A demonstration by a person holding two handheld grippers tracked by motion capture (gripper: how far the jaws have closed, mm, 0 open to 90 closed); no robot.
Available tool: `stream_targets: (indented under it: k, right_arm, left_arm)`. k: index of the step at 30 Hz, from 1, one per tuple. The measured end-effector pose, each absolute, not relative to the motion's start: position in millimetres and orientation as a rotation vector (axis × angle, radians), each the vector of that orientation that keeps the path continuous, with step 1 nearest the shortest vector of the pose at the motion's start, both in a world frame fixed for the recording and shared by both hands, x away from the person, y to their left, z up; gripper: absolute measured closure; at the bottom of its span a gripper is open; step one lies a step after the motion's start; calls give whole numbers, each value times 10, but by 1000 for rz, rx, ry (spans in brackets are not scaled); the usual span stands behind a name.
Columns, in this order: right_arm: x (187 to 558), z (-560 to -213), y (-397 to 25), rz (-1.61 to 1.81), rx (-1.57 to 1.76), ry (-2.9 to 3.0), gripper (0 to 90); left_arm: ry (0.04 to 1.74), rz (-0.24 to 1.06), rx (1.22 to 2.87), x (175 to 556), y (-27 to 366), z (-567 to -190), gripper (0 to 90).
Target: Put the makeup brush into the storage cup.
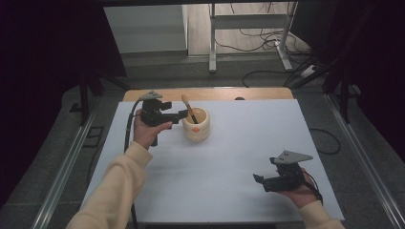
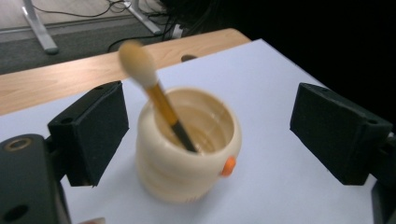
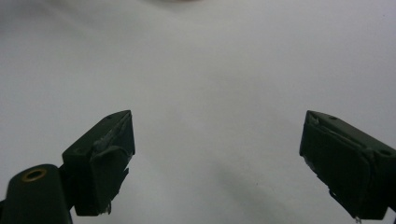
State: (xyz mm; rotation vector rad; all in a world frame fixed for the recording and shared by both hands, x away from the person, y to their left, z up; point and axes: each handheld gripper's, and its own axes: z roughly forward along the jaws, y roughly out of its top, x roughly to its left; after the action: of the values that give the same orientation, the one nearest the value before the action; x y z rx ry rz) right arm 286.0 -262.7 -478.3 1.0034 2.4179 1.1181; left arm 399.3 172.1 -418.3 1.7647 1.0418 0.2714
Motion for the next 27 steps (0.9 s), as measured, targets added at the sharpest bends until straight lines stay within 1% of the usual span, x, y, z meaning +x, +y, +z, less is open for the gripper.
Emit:
stream_targets:
  k: [14, 21, 27]
  right_arm:
    - [2851, -4766, -2637, 1116, 1022, 2399, 95]
    - [2843, -4767, -2620, 1109, 1024, 2405, 92]
    - [2846, -4776, -2620, 1106, 1025, 2404, 92]
  left_arm:
    - [1082, 256, 1825, 3573, 1977, -4325, 112]
    - [1081, 282, 1880, 3365, 2057, -4466, 116]
    - [1088, 304, 1844, 3167, 2152, -4593, 134]
